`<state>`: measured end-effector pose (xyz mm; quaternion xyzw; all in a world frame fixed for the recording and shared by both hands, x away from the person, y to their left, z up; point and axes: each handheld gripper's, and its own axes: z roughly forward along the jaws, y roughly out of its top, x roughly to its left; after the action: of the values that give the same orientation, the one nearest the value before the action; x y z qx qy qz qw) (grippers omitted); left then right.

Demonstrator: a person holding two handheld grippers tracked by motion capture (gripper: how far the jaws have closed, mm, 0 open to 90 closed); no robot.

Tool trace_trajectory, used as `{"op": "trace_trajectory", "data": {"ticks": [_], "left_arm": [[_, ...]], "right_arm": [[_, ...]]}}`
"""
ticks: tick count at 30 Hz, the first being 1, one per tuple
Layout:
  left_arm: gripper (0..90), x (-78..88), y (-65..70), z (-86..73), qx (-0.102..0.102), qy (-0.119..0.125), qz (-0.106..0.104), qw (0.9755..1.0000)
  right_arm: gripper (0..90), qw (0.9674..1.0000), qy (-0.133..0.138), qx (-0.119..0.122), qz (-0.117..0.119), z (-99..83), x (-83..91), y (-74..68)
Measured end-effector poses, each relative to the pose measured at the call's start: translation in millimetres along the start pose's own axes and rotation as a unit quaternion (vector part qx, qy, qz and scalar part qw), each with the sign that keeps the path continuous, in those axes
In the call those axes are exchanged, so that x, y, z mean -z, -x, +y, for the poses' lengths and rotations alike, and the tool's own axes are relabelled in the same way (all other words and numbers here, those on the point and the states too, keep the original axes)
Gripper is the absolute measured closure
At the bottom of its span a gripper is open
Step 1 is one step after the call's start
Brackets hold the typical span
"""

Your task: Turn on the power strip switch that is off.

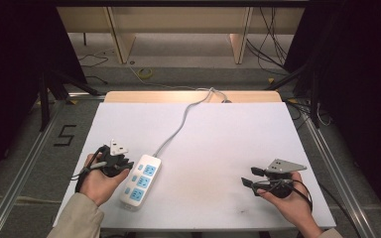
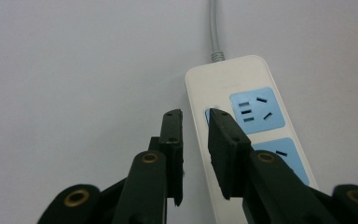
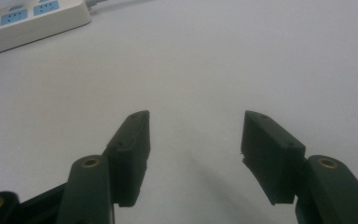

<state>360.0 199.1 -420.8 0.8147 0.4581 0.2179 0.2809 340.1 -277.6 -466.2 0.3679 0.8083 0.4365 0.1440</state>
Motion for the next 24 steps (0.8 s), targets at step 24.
{"op": "trace_trajectory", "data": {"ticks": [24], "left_arm": [[45.7,-14.8,-17.2,-1.8,0.004,0.068,0.009,0.9976]], "right_arm": [[41.8,1.0000,0.002,0.004,0.002,-1.0,0.0,-0.3]]}}
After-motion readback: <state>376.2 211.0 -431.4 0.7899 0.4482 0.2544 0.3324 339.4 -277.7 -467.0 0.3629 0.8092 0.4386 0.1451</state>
